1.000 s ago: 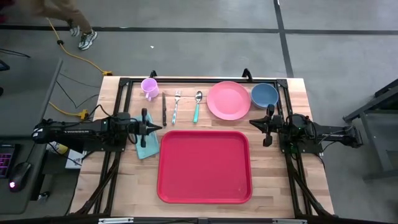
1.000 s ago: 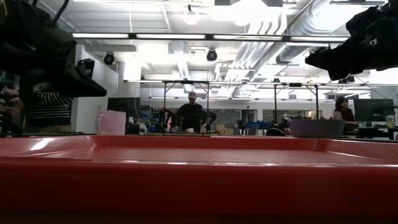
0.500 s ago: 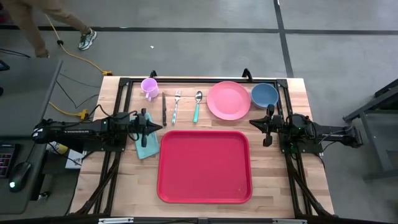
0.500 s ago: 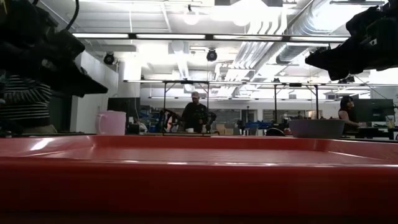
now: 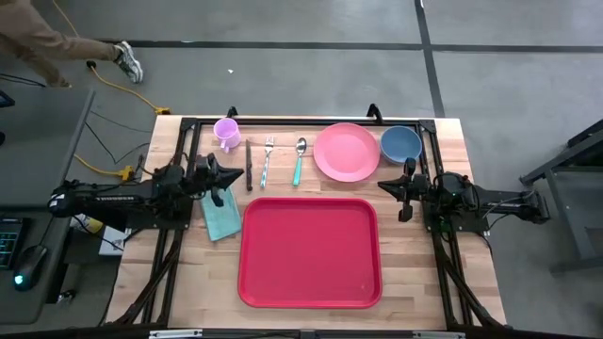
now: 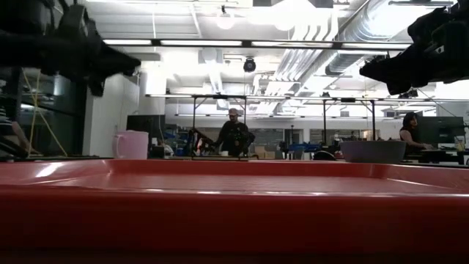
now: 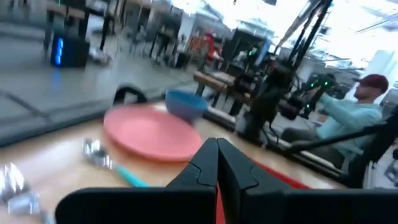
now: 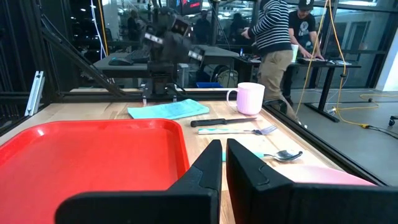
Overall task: Set up tray
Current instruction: Put the purple mug on the red tray
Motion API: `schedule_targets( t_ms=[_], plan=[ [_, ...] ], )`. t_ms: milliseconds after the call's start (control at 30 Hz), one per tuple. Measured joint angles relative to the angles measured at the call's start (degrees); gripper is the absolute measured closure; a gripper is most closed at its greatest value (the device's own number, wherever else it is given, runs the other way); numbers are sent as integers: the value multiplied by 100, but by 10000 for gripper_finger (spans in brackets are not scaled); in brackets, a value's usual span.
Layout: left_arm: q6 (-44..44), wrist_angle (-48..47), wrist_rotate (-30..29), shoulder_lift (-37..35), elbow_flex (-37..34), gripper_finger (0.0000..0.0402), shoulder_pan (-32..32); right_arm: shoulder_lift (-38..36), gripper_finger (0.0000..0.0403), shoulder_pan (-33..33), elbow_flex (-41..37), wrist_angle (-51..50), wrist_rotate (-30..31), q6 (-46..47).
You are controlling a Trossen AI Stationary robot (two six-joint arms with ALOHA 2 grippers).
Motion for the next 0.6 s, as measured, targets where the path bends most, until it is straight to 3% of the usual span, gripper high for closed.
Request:
schedule_targets(
  t_ms=[267,367,500,600],
  plan=[
    [924,-94,89,-5,430,369,0,0,402,0,2,7,0,0],
    [1170,-528,-25,-63,652,369,0,0,402,0,0,9,0,-1],
    [1392,-2355,-831,-96,1494,369,0,0,402,0,0,11,1,18],
    [1254,-4412,-1948,-53,2497,369,-1,0,402,0,0,13,2,19]
  ],
)
